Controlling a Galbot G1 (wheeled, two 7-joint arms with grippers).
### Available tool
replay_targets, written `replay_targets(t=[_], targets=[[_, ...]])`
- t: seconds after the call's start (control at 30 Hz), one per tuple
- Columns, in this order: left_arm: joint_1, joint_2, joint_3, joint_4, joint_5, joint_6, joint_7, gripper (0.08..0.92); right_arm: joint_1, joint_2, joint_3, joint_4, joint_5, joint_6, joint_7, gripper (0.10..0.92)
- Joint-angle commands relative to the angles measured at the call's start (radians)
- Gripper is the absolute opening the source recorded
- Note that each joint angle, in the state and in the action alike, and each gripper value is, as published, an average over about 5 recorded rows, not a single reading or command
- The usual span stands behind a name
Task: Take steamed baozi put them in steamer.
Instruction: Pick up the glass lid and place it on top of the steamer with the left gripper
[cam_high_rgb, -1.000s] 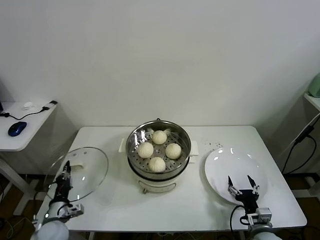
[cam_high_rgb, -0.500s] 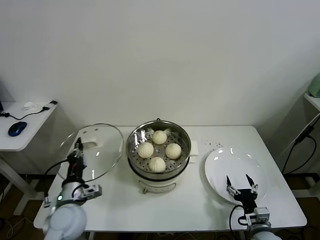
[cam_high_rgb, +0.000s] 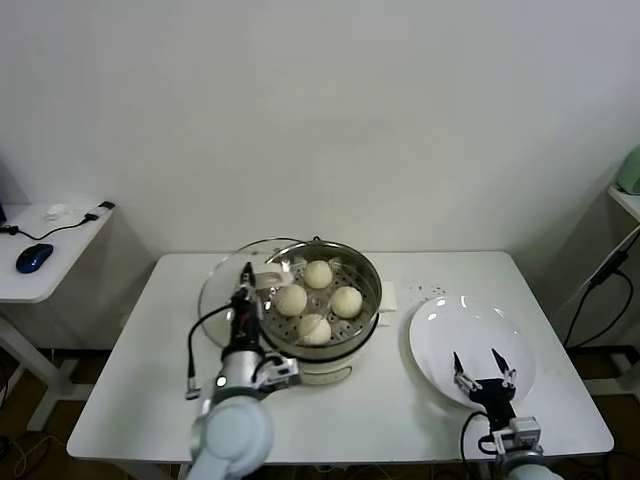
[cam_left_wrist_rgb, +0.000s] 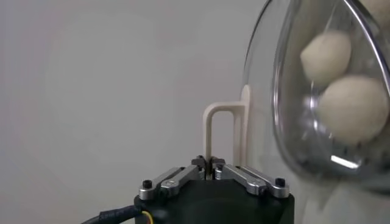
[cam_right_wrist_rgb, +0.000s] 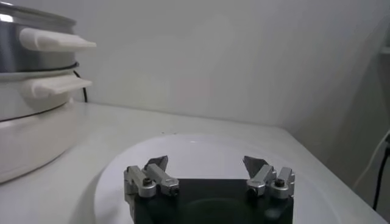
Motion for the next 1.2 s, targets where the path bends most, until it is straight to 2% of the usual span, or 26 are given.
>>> replay_targets(t=[0.03, 0.3, 0.57, 1.2], targets=[[-0.084, -0.135, 0.178, 0.078, 0.124, 0.062, 0.067, 0.138, -0.006, 0.003, 0.013, -0.024, 0.003, 0.027, -0.011, 0.823], [-0.136, -0.167, 0.197, 0.188, 0.131, 0.068, 0.047, 0.138, -0.018, 0.002, 0.026, -0.026, 0.001, 0.036, -0.010, 0.823], [-0.174, -0.161, 0.178, 0.259, 0.131, 0.075, 0.038, 0.138, -0.031, 0.008, 0.031, -0.024, -0.003, 0.044, -0.006, 0.823], [-0.166, -0.144, 0.142, 0.303, 0.138, 0.075, -0.006, 0.138, -0.019, 0.018, 0.026, -0.047, -0.023, 0.082, 0.003, 0.823]])
